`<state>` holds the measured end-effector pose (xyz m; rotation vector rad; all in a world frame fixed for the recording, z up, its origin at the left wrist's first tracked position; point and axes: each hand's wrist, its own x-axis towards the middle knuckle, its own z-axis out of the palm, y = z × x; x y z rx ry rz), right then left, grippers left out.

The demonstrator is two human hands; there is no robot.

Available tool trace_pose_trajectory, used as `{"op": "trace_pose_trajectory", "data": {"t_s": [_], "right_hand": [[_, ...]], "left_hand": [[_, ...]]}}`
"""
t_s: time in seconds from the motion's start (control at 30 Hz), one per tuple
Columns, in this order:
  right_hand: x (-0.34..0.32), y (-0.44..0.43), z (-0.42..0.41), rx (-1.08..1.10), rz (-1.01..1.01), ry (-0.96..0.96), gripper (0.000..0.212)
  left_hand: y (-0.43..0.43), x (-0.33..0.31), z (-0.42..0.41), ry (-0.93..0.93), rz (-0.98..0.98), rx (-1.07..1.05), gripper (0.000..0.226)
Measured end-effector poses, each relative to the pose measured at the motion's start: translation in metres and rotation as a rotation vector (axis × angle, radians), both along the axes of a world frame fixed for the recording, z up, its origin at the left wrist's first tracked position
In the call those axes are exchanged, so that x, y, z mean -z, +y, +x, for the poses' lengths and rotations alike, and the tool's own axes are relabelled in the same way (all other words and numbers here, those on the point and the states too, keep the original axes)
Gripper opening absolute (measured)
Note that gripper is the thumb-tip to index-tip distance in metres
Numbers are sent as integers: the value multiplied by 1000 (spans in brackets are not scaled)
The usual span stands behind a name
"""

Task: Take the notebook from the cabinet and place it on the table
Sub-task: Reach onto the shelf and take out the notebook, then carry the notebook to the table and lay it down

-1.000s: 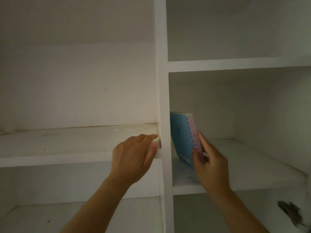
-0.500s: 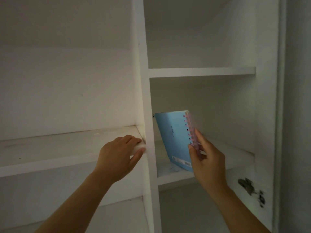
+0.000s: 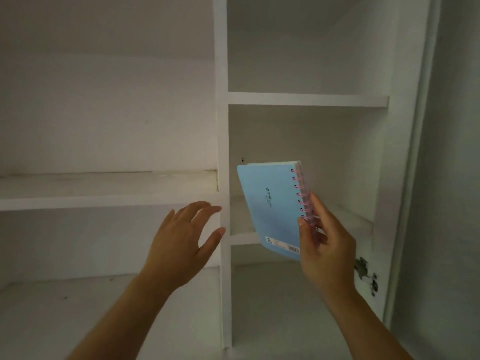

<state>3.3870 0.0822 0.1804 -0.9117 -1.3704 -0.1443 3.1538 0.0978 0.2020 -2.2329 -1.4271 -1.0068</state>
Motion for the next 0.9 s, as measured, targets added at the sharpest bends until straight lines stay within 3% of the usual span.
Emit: {"op": "trace_pose_trajectory", "data": {"t_s": [0.33,0.9], "right_hand": [[77,-71,-4,-311,-327,-48,44],[167,-236,-162,-890,-603,-427,41]], "left_hand": [[-138,85,10,-134,-143,-172,52],[-412,189,-80,-328,-508,-799,64]]}}
